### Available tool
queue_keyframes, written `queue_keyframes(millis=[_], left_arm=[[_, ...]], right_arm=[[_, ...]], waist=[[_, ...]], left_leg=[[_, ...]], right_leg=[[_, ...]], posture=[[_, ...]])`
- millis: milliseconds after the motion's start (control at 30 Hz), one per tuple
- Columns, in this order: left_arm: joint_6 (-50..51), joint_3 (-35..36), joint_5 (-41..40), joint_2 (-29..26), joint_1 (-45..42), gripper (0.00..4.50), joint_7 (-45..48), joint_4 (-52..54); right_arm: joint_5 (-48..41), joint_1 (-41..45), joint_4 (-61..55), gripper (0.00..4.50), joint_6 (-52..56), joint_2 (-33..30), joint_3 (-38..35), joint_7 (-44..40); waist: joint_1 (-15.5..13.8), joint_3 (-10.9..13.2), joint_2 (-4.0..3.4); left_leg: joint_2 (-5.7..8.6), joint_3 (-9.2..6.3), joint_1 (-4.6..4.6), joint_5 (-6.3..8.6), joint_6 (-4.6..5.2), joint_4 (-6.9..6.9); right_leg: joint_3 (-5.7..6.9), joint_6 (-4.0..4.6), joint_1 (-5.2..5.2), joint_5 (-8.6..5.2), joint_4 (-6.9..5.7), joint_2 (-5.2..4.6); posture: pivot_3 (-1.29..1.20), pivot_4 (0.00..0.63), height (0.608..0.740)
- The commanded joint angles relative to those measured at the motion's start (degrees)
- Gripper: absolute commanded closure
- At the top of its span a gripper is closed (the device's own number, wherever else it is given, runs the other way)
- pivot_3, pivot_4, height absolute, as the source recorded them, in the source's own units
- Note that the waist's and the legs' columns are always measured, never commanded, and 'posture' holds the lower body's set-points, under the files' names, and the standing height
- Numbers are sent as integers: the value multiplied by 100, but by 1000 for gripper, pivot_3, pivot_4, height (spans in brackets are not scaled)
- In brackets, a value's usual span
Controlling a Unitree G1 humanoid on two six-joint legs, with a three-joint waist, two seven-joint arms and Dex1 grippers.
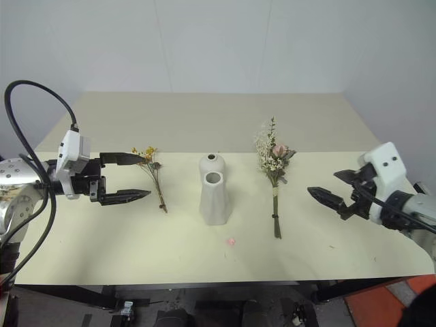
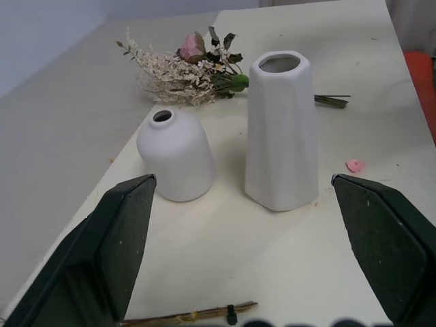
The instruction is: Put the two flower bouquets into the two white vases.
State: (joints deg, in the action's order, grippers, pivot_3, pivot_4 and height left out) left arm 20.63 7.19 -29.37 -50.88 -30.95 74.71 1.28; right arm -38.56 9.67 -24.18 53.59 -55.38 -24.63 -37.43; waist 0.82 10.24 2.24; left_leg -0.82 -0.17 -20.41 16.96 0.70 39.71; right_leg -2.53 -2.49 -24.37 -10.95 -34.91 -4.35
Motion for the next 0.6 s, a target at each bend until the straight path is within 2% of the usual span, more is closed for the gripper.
queue_keyframes(millis=[33,433,600], left_arm=[[-191,-72,48,33,-298,0,111,-121],[-369,-319,141,217,-618,0,320,-351],[-404,-349,156,250,-650,0,342,-376]], right_arm=[[-21,280,23,22,73,-147,-6,10],[-81,1313,421,22,864,-134,593,183],[-125,2554,970,22,2421,342,1136,870]], waist=[[0,0,0],[7,0,0],[56,1,0]], left_leg=[[0,0,-2,0,0,0],[0,-1,-11,4,7,3],[0,0,-15,4,7,6]], right_leg=[[0,1,-1,1,1,-1],[2,34,-8,21,3,0],[-1,39,-13,25,2,-1]], posture=[[0,150,740],[0,150,740],[0,150,740]])
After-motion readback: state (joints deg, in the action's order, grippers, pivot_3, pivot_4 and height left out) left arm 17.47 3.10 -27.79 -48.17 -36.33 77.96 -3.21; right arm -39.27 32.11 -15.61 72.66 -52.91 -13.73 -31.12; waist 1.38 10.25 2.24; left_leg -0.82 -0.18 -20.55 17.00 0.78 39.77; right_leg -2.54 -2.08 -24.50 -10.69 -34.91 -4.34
